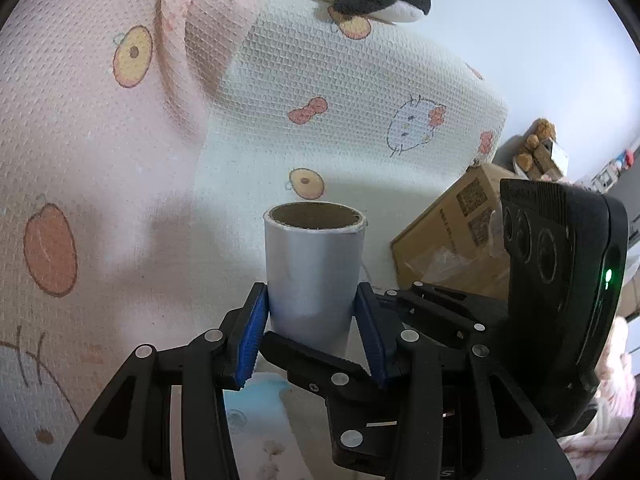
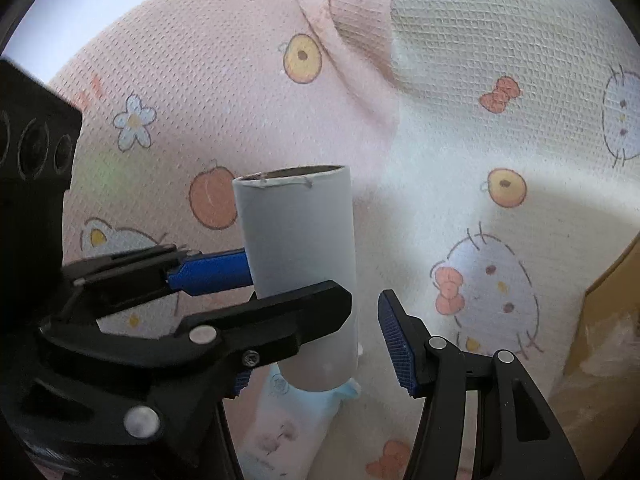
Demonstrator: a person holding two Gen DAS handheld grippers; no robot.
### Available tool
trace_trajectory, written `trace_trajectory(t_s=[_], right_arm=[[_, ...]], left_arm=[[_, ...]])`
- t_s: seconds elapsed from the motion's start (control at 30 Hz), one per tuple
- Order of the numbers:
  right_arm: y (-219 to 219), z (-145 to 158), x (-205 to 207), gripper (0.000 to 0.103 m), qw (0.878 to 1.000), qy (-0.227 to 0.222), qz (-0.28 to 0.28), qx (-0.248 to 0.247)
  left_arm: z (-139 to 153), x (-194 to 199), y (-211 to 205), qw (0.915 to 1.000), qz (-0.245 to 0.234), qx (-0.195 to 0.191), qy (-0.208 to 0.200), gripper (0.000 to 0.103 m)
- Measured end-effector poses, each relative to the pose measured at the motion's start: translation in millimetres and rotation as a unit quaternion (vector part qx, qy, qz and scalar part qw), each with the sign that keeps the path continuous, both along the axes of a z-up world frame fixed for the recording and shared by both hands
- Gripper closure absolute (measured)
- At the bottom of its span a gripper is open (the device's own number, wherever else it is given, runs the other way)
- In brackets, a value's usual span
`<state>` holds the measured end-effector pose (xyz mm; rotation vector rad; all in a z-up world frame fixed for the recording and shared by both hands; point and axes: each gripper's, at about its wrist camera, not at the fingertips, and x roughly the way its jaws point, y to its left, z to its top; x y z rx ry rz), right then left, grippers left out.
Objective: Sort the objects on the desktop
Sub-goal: 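Carry the held tube with the left tool over the cardboard box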
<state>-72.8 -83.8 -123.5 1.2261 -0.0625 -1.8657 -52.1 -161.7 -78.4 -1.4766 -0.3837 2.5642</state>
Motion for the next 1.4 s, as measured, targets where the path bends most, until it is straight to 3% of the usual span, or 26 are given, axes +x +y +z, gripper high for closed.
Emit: trace_trajectory(t_s=[0.13, 0.27, 0.6, 0.83, 1.07, 1.4], right_arm=[[3.8, 16.9, 1.4, 0.049, 1.000, -0.006, 0.001, 0.015], [3.6, 37.1, 0.9, 0.049, 0.999, 0.019, 0.010, 0.026], [18.9, 61.7, -7.4, 0.049, 0.999, 0.033, 0.018, 0.015], [50.3, 87.6, -15.4, 0.049, 0.998, 0.061, -0.003, 0.017], [93.3, 106.3, -22.7, 0.049, 0.996, 0.079, -0.035, 0.012], [162.7, 110.6, -33.2, 0.049, 0.994, 0.078, -0.078, -0.004]], left_arm=[[14.3, 1.0, 1.6, 0.9997, 0.005, 0.026, 0.004, 0.055], [29.1, -0.5, 9.2, 0.9998, 0.002, 0.011, 0.015, 0.055], [59.5, -14.0, 35.2, 0.9992, -0.018, -0.007, 0.035, 0.055], [86.1, -27.7, 76.7, 0.9958, -0.046, -0.039, 0.069, 0.055], [103.1, -36.8, 121.1, 0.9914, -0.087, -0.040, 0.089, 0.055], [107.9, -49.8, 181.9, 0.9870, -0.129, -0.035, 0.090, 0.055]])
